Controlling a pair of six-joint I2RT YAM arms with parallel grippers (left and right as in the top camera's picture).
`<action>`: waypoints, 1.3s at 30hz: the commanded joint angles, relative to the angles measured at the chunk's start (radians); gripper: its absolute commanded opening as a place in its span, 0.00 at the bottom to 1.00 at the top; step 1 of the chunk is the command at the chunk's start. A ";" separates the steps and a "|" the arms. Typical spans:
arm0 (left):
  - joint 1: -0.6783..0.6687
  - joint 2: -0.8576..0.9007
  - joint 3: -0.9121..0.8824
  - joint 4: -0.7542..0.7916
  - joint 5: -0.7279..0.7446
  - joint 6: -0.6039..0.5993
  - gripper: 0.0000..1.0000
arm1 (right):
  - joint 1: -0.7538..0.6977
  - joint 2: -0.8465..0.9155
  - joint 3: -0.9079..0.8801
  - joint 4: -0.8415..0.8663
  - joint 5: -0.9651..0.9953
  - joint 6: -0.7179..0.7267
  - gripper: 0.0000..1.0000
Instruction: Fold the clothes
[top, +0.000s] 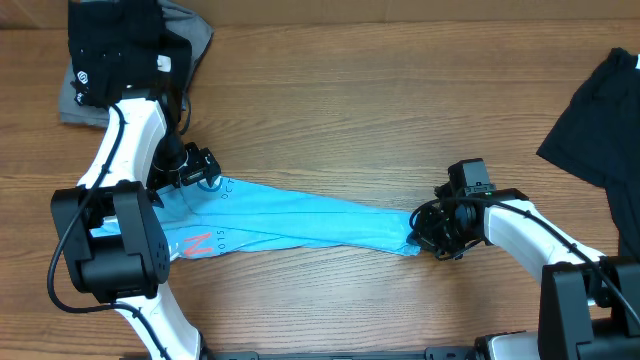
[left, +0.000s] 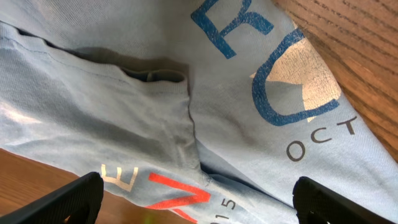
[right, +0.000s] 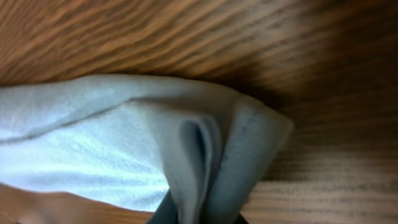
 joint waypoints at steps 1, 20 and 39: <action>0.003 -0.024 0.022 0.001 -0.012 0.019 1.00 | -0.010 0.007 -0.005 -0.005 0.055 0.079 0.04; 0.002 -0.024 0.021 0.014 -0.012 0.019 1.00 | -0.282 0.006 0.426 -0.548 0.416 0.089 0.04; 0.002 -0.024 0.021 0.035 -0.012 0.019 1.00 | 0.135 0.006 0.462 -0.431 0.144 0.142 0.04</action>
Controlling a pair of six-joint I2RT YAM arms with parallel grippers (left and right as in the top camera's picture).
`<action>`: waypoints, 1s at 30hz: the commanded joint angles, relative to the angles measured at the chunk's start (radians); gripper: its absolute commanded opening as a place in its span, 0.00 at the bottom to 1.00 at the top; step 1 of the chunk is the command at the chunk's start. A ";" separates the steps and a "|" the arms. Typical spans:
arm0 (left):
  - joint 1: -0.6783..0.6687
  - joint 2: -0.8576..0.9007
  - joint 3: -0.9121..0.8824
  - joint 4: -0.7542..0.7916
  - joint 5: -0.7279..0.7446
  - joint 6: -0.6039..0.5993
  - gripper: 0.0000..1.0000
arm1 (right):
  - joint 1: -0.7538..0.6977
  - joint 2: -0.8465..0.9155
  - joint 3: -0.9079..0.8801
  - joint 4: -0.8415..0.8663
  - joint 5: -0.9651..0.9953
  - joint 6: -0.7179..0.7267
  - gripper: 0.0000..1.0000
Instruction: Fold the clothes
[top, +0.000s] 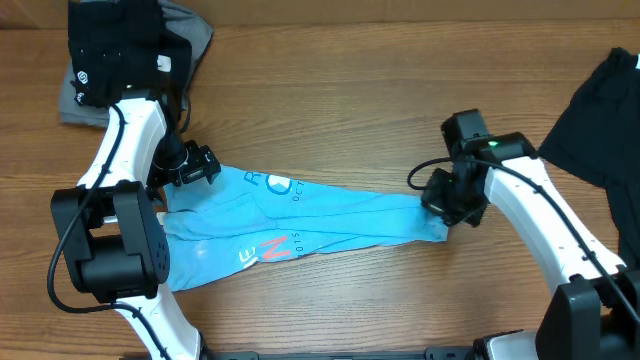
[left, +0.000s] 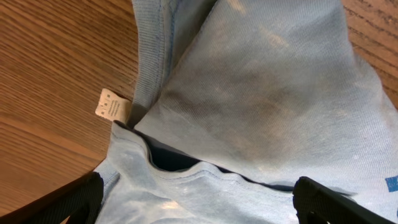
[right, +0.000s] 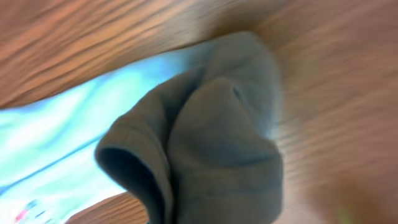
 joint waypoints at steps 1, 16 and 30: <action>0.000 -0.024 0.021 0.008 -0.012 0.019 1.00 | 0.068 0.002 0.034 0.047 -0.182 0.007 0.04; -0.023 -0.024 0.021 0.006 -0.012 0.019 1.00 | 0.359 0.003 0.034 0.210 -0.201 0.127 0.04; -0.023 -0.024 0.021 -0.002 -0.013 0.019 1.00 | 0.409 0.130 0.033 0.287 -0.206 0.171 0.38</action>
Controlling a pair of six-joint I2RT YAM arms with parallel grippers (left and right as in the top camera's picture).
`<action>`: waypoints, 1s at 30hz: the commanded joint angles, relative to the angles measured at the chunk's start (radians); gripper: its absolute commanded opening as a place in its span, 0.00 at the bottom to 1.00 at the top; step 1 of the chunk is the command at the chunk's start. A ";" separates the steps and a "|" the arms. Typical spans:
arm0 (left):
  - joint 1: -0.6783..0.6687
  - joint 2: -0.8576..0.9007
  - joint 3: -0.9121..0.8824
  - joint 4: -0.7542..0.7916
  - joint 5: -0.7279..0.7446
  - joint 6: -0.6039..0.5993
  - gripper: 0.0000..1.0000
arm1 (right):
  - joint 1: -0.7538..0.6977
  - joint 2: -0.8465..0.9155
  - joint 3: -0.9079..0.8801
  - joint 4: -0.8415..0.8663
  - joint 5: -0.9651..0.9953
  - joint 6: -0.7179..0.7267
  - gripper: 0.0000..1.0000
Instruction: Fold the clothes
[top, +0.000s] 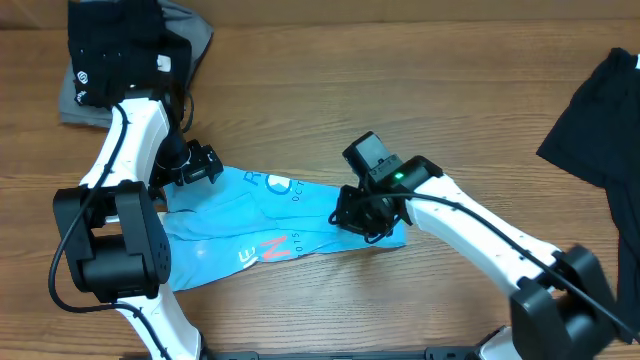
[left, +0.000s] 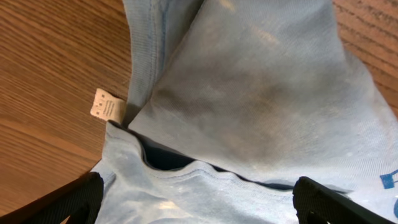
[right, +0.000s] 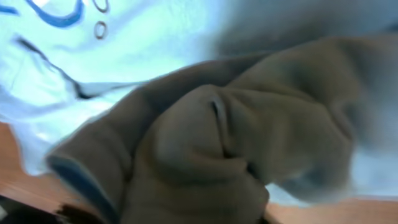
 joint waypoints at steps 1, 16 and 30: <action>-0.007 -0.024 0.021 -0.004 -0.013 0.019 1.00 | 0.005 0.037 0.029 0.021 -0.012 0.009 0.47; -0.008 -0.024 0.020 -0.007 -0.013 0.019 1.00 | -0.158 0.024 0.147 -0.199 -0.064 -0.229 0.68; -0.007 -0.024 0.010 -0.002 -0.013 0.019 1.00 | -0.185 0.024 0.147 -0.133 -0.140 -0.313 0.34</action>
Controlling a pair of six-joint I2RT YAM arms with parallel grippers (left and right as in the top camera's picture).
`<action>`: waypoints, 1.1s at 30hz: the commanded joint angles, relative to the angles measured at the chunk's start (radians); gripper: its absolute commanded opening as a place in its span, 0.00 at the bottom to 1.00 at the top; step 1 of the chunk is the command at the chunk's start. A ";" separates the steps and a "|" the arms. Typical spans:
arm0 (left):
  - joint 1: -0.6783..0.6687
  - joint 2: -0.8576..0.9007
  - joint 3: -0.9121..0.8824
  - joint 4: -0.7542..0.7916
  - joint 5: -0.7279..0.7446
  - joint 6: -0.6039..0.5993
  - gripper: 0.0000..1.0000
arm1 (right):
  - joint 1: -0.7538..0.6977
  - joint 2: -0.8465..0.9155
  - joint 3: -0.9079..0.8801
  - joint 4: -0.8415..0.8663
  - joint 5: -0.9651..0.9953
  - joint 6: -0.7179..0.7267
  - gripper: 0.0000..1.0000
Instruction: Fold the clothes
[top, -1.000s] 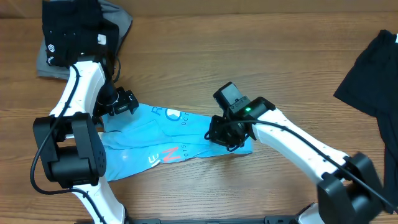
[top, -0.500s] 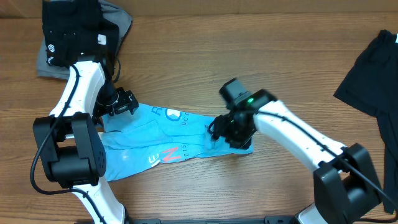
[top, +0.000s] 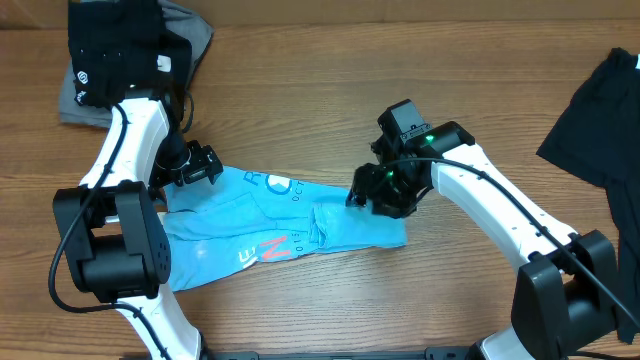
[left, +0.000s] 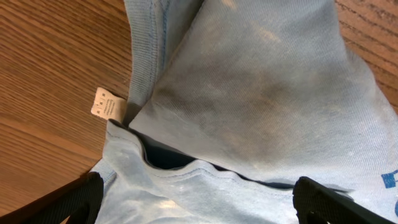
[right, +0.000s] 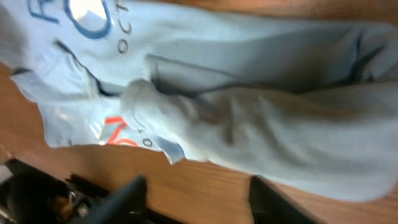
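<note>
A light blue T-shirt with blue and red print lies on the wooden table, its right end doubled back over itself. My left gripper hangs open over the collar, and the left wrist view shows the collar and white tag with cloth between the spread fingers. My right gripper hovers open just above the shirt's folded right end. In the right wrist view bare wood shows between its fingers.
A black garment lies at the table's right edge. At the back left sits a pile of grey cloth with a black garment on it. Bare wood stretches behind the shirt.
My right gripper has let go of the shirt's end, which now lies folded over the shirt. It stands open slightly farther right and back. The left gripper has not moved.
The shirt lay stretched long, its right end pinched in my right gripper, with the left gripper open over the print. Then the shirt had shifted right, with the collar under the left gripper. The held end was then over the shirt's middle, and now lies released there.
</note>
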 joint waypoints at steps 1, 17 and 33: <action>-0.007 -0.024 0.010 0.004 -0.012 0.019 1.00 | 0.002 -0.017 0.008 0.048 -0.029 -0.016 0.25; -0.007 -0.024 0.010 -0.005 -0.013 0.019 1.00 | 0.000 0.145 -0.163 0.301 -0.311 -0.008 0.11; -0.007 -0.024 0.007 -0.011 -0.013 0.019 1.00 | -0.075 0.202 -0.129 0.320 -0.343 -0.049 0.11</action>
